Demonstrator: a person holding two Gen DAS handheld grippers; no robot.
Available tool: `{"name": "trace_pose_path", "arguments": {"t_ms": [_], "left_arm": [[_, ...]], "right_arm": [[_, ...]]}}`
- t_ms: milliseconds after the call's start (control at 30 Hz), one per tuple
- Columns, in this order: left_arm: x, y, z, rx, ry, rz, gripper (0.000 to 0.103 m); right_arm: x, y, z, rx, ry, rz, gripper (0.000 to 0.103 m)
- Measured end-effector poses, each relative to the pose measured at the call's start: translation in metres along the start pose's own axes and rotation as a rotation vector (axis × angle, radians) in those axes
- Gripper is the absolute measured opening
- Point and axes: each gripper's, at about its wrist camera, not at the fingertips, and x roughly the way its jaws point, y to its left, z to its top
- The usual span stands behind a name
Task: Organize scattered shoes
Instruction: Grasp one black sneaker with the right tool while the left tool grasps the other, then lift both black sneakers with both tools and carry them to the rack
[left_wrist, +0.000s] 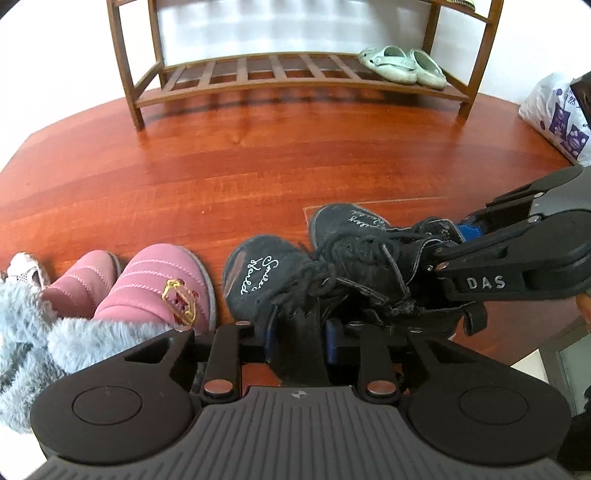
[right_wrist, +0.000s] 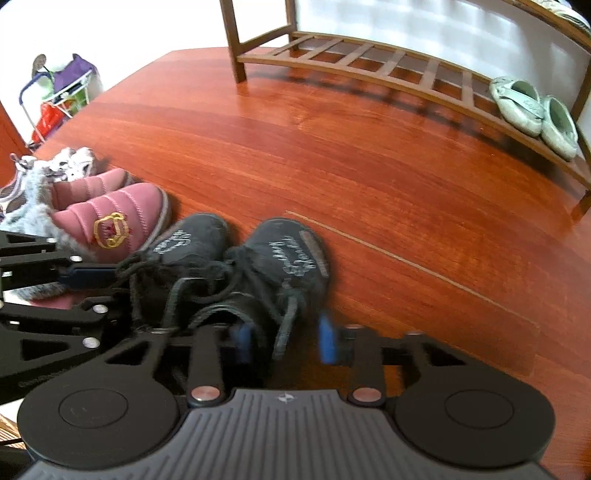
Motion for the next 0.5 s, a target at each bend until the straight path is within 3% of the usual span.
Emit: {"name": "trace_pose_path", "arguments": {"t_ms": [167,500], "left_arm": [[-0.002,0.006,0.008,-0.029,-0.018,-0.011,0.021],[-0.006,0.001,0.031,0.001,-0.069,-0.054,0.019]], "right_arm": [[-0.005,0.002,0.001,0.02,-0.024,0.014,0.018],[-0.024,-0.007,0.011,0.051,-0.091,-0.019,0.018]]}}
